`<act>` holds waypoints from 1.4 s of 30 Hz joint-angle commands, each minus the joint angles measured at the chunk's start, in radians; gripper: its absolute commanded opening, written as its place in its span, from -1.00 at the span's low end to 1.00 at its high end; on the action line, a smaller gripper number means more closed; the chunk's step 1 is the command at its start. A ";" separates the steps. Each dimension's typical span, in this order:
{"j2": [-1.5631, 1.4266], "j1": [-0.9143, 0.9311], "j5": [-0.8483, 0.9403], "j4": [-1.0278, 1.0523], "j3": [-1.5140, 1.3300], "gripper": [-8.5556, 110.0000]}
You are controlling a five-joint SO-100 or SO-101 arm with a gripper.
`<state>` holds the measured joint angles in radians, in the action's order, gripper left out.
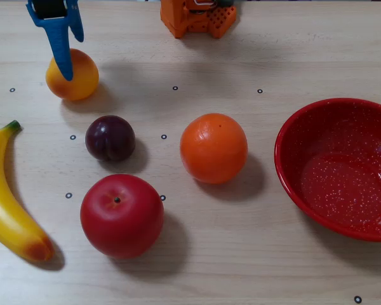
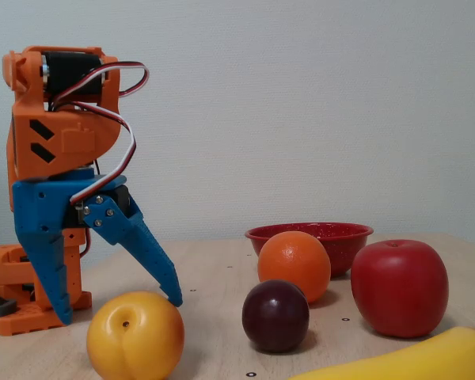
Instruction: Put peach in the red bowl.
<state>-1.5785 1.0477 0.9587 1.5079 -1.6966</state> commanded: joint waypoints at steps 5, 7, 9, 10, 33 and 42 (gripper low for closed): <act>-0.009 -0.009 0.011 -0.060 0.015 -0.16; 0.000 -0.014 0.006 -0.074 0.015 -0.16; 0.008 -0.018 0.005 -0.081 0.015 -0.16; 0.012 -0.020 0.003 -0.087 0.015 -0.16; 0.080 -0.046 0.003 -0.186 -0.032 -0.19; 0.081 -0.044 0.011 -0.193 -0.029 -0.27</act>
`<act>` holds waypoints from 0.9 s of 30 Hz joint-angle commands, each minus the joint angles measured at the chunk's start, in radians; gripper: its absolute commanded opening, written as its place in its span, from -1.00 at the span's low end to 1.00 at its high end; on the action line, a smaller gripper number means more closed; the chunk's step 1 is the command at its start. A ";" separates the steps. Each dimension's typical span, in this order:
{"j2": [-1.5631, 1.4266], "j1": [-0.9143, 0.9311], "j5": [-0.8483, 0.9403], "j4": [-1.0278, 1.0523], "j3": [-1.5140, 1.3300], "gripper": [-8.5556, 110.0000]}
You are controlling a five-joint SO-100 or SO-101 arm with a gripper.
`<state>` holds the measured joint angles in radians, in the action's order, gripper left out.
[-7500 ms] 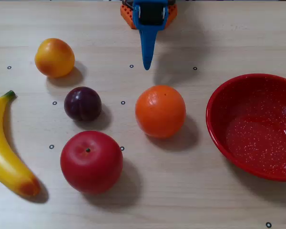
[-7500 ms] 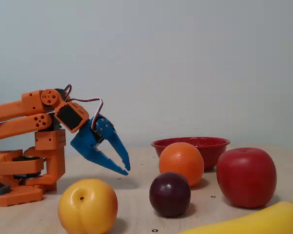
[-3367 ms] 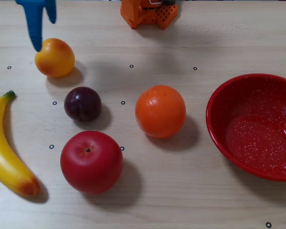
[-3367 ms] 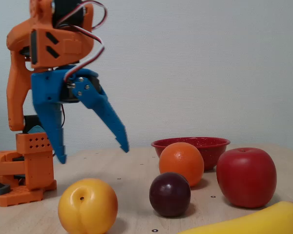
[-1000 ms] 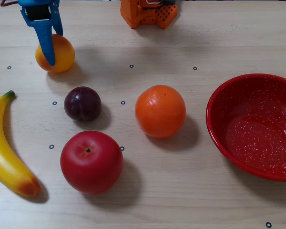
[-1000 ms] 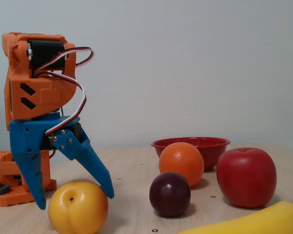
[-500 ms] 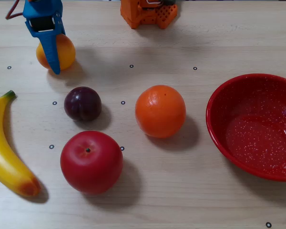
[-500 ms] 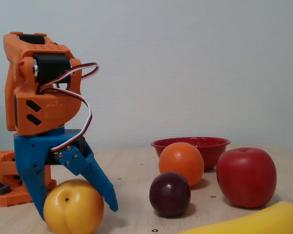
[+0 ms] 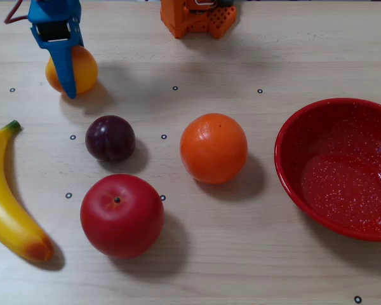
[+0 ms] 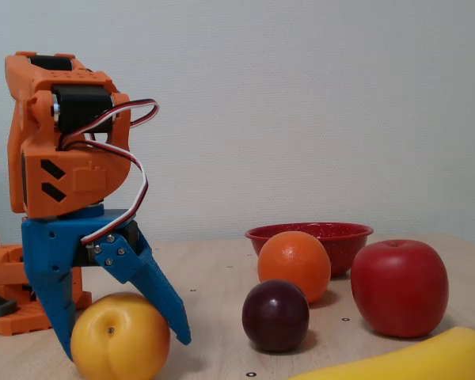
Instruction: Put peach in the red bowl.
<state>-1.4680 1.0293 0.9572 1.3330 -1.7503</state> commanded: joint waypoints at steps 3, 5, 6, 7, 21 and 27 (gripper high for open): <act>-0.029 -0.025 0.018 -0.014 0.026 -0.32; -0.029 -0.023 0.023 -0.015 0.026 -0.35; -0.029 -0.023 0.023 -0.015 0.026 -0.35; -0.029 -0.021 0.025 -0.014 0.026 -0.37; -0.029 -0.018 0.074 0.000 0.018 -0.86; -0.029 -0.003 0.109 0.037 0.028 -0.86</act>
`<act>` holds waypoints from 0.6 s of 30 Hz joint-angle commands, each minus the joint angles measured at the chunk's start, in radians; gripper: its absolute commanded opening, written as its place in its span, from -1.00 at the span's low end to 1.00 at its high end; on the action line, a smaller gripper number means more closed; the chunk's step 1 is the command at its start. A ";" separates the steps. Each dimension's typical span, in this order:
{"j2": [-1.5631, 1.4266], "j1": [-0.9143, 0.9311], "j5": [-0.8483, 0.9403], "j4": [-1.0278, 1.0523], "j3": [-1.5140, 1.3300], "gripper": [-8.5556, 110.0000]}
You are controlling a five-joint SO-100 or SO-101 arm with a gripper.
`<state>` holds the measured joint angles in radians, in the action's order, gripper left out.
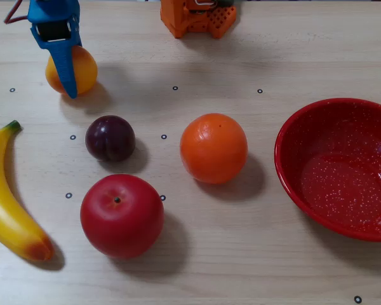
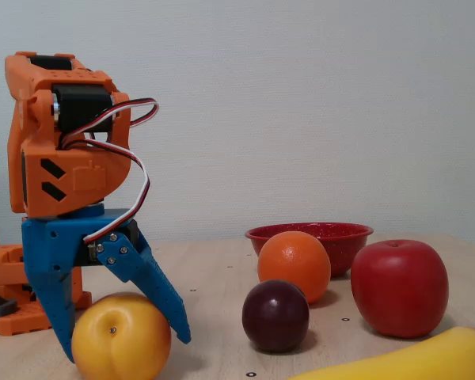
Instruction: Put peach in the red bowl.
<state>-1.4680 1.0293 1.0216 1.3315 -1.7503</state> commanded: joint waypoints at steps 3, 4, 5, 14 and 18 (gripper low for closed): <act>-0.040 -0.008 0.028 0.054 0.037 -0.86; -0.048 -0.009 0.015 0.054 0.040 -0.86; -0.057 -0.012 0.000 0.054 0.046 -0.86; -0.173 -0.009 -0.031 0.106 0.121 -0.86; -0.221 -0.005 -0.043 0.184 0.198 -0.86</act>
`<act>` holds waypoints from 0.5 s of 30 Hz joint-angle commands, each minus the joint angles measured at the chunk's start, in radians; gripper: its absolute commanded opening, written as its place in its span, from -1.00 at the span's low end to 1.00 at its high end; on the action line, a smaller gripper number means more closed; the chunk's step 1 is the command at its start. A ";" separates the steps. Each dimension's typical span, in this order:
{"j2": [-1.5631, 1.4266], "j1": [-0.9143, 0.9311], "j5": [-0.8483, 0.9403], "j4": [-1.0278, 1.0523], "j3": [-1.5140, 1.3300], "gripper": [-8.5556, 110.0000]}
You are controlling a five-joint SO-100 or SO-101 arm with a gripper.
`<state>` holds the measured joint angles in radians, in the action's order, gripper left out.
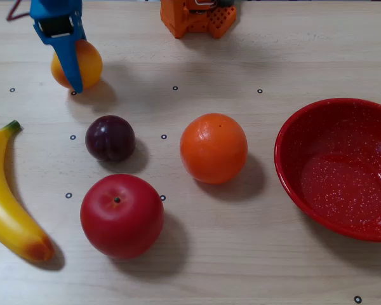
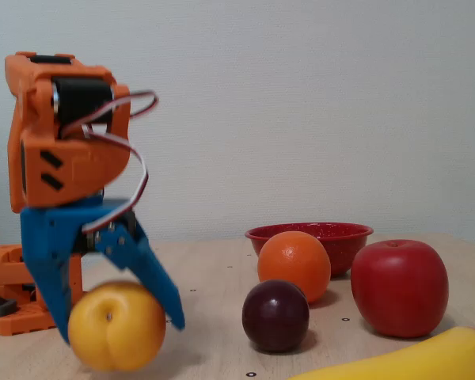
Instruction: Put peach in the red bowl.
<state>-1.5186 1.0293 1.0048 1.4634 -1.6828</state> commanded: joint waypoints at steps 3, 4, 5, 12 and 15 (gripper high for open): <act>-0.193 -0.003 -0.043 0.138 0.210 -0.86; -0.199 -0.006 -0.048 0.166 0.238 -0.86; -0.207 -0.008 -0.049 0.190 0.261 -0.86; -0.245 -0.091 -0.121 0.252 0.390 -0.86; -0.235 -0.189 -0.215 0.305 0.528 -0.86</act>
<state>-1.5739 0.9235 0.8544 1.7334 -1.3223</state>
